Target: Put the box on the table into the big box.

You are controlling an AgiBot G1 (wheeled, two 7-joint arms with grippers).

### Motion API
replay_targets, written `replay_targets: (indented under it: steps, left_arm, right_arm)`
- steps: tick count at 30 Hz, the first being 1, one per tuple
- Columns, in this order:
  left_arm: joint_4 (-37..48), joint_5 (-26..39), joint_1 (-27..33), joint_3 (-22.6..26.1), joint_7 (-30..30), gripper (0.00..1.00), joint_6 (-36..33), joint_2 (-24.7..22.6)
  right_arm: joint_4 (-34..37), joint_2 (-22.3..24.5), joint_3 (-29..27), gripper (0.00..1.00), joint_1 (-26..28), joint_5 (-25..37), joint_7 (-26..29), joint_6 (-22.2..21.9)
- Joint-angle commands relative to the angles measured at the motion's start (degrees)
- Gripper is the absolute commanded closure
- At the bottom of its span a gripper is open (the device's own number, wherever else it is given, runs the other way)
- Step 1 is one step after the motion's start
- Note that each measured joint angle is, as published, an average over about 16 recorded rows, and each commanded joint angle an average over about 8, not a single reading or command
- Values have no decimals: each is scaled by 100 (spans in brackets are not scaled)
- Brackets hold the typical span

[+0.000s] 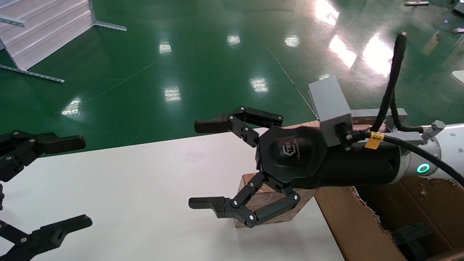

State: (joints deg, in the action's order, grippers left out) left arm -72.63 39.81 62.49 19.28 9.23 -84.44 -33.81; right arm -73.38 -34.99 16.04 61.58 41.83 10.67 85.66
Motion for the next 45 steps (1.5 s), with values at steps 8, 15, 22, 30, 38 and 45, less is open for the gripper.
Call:
replay_targets:
  steps: [8, 15, 22, 30, 38, 45]
  left_arm:
    - [0, 0, 0, 0, 0, 0, 0, 0]
    - [0, 0, 0, 0, 0, 0, 0, 0]
    - [1, 0, 0, 0, -1, 0, 0, 0]
    - [2, 0, 1, 1, -1, 0, -1, 0]
    - [2, -1, 1, 2, -2, 0, 0, 0]
    - [2, -1, 2, 3, -2, 0, 0, 0]
  right_arm:
    - [0, 0, 0, 0, 0, 0, 0, 0]
    - [-1, -1, 0, 0, -1, 1, 0, 0]
    - [32, 10, 26, 0, 12, 138, -104, 1]
    - [392, 94, 125, 0, 265, 629, -451, 159]
    - [946, 304, 656, 0, 863, 1382, -930, 528]
    - [1433, 573, 1352, 0, 1272, 1532, -1410, 559]
